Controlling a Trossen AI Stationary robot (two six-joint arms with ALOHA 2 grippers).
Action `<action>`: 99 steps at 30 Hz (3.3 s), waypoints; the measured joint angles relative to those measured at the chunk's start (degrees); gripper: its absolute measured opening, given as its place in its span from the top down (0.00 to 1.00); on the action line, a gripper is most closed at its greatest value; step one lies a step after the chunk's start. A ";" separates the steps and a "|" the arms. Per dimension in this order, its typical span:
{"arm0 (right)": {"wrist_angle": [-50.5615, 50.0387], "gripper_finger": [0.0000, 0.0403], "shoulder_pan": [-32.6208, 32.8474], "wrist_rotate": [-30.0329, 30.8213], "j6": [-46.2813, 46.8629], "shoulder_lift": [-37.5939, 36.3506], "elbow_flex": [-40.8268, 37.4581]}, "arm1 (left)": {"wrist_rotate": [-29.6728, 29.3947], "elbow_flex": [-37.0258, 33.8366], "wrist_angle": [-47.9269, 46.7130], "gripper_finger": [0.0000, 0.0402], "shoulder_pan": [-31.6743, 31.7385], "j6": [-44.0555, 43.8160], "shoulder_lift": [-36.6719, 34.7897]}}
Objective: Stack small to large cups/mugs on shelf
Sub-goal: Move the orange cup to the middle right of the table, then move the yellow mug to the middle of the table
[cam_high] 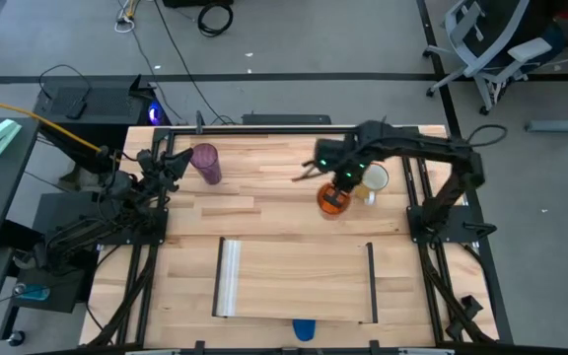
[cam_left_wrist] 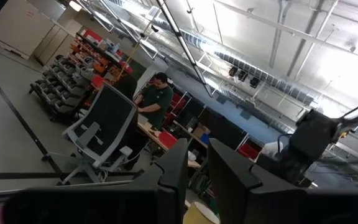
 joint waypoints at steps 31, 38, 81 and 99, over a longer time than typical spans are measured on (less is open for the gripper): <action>27.38 0.99 2.38 -1.95 2.00 -4.46 -31.12 | 0.00 0.00 -1.92 0.86 0.00 0.00 0.00; 27.80 0.98 2.32 -1.69 2.62 -4.57 -32.64 | 0.02 0.00 -2.11 0.87 0.00 -0.01 0.00; 28.23 0.79 1.56 -3.27 9.23 -15.93 -32.71 | 0.02 0.00 -2.07 0.85 0.00 0.08 0.00; 14.15 0.79 -15.14 3.03 15.25 -27.41 -32.60 | 0.01 0.00 -2.05 0.83 0.02 0.11 0.00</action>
